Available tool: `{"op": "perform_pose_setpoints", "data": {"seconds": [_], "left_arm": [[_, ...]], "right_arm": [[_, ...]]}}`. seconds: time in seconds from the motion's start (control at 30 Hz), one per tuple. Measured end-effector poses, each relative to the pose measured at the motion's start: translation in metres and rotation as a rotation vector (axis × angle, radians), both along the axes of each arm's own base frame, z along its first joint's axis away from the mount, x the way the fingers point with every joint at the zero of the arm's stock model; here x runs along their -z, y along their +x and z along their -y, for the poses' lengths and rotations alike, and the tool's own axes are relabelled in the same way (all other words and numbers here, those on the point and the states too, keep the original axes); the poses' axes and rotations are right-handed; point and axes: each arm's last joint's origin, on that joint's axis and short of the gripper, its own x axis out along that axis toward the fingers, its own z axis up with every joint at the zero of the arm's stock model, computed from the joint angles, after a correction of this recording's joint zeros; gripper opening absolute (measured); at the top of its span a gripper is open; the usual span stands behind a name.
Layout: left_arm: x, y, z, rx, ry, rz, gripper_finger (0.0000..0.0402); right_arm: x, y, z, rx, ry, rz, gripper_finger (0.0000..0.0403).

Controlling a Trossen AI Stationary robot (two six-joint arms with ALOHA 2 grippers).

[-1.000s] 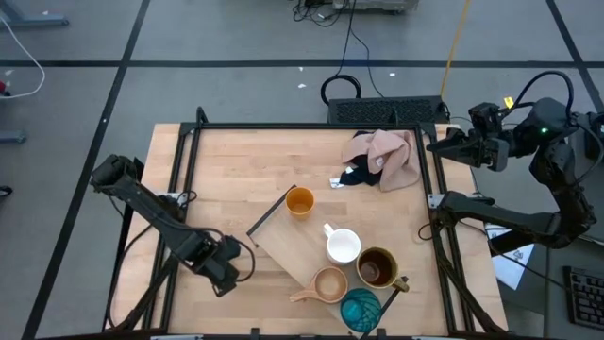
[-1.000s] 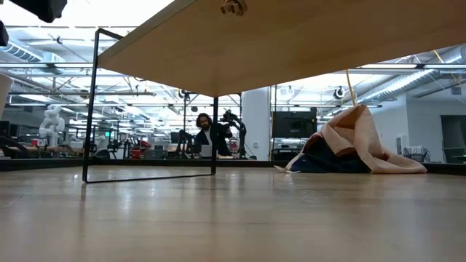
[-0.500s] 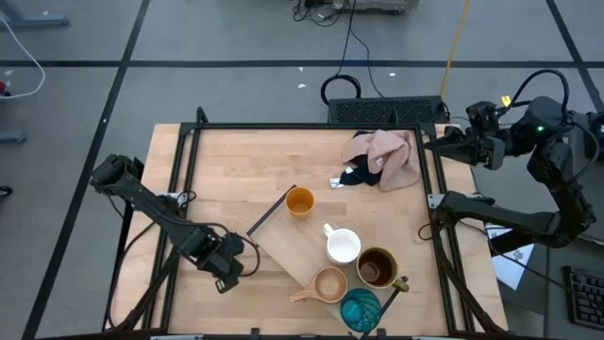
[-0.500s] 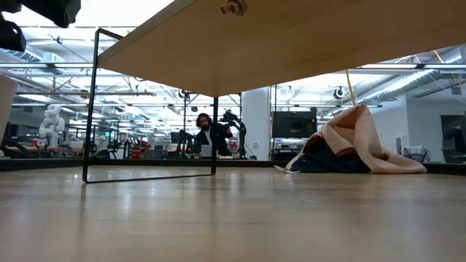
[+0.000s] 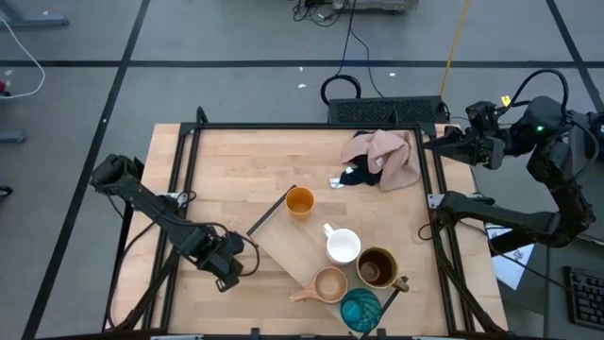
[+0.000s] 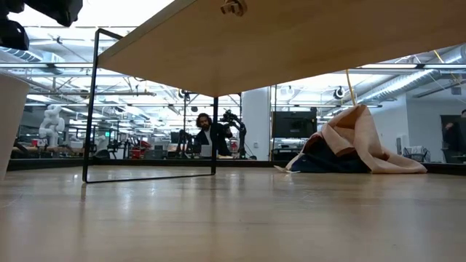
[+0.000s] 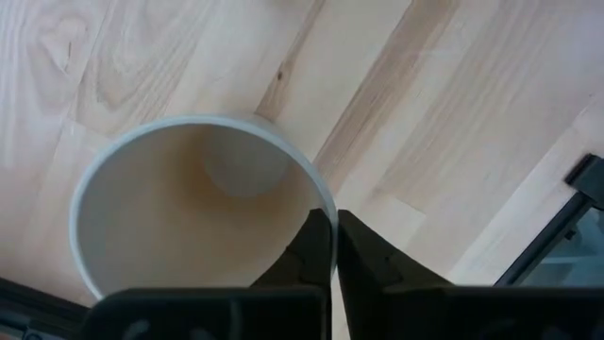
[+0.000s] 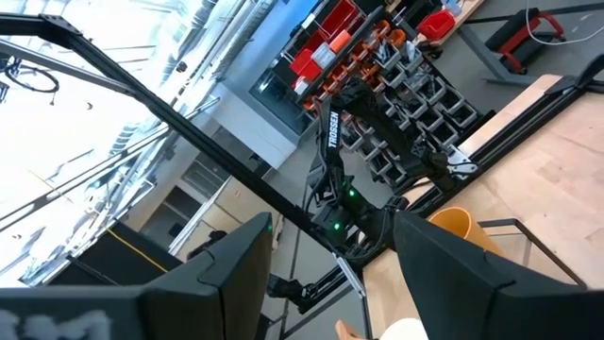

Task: Stack small to large cups/mugs on shelf
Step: Put the white cup on the shelf

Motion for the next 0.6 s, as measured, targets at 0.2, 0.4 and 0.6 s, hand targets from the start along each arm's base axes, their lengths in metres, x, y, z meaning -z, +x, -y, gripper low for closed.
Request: {"op": "perform_pose_setpoints", "data": {"seconds": [0.2,0.4,0.6], "left_arm": [[0.0000,0.0000,0.0000,-0.009,-0.001,-0.001,0.0002],[0.0000,0.0008,0.0006,-0.052,-0.020,-0.008,0.0002],[-0.0014,0.0018,0.0026,-0.125,-0.094,-0.036,0.0001]], "right_arm": [[-0.0001,0.0000,0.0000,0.001,-0.016,0.003,0.0212],[-0.0001,0.0003,0.0023,0.079,-0.106,0.011,0.0212],[-0.0001,0.0003,0.0023,0.082,-0.152,0.014,0.0212]]}}
